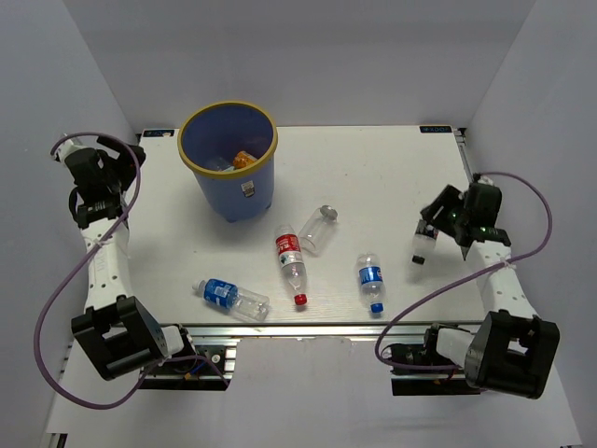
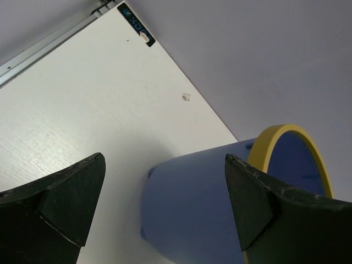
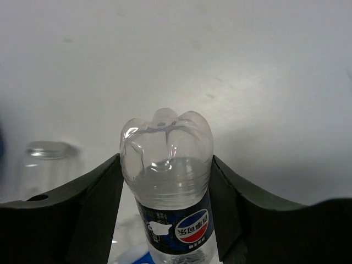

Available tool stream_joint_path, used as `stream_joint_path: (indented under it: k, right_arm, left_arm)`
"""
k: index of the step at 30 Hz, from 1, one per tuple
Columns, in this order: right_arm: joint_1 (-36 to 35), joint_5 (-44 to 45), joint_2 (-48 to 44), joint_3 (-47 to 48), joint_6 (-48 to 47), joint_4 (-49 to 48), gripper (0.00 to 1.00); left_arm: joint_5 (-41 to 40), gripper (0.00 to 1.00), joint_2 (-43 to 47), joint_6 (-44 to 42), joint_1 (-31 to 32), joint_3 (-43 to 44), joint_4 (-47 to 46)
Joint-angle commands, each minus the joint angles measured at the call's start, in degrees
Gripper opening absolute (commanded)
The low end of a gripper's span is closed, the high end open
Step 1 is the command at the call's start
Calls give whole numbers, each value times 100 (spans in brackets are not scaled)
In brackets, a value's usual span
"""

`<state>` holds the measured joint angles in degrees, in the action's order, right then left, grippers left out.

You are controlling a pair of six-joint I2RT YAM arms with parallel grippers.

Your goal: Put the plastic bottles in the bin

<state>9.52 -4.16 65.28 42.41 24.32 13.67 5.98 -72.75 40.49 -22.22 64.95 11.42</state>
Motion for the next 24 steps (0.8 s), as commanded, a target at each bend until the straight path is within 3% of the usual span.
stream_joint_path:
  k: [1, 3, 9, 12, 15, 18, 24]
  right_arm:
    - [-765, -726, -103, 1159, -435, -873, 21]
    - [-1789, -472, 107, 1776, -725, -1024, 21]
    - [-3329, -1254, 1626, 4429, -1375, -2193, 22]
    - [-3955, -1629, 2611, 5609, -1685, -2762, 28]
    - [-4168, -2245, 3463, 6215, -1255, -3832, 27]
    - [-4388, -2282, 4272, 6777, -1263, -4520, 39]
    - [-4599, -2844, 6188, 8825, -851, -4400, 41]
  left_arm:
    - [-141, 98, 252, -24, 16, -227, 255]
    - [-193, 98, 288, 11, 7, -281, 369]
    - [-519, 98, 586, 512, 16, -737, 862]
    - [-703, 98, 797, 679, 7, -931, 932]
    - [-774, 98, 990, 802, 7, -1106, 1082]
    - [-695, 98, 1166, 986, 16, -1396, 1020]
    - [-677, 98, 1360, 1224, 7, -1792, 1222]
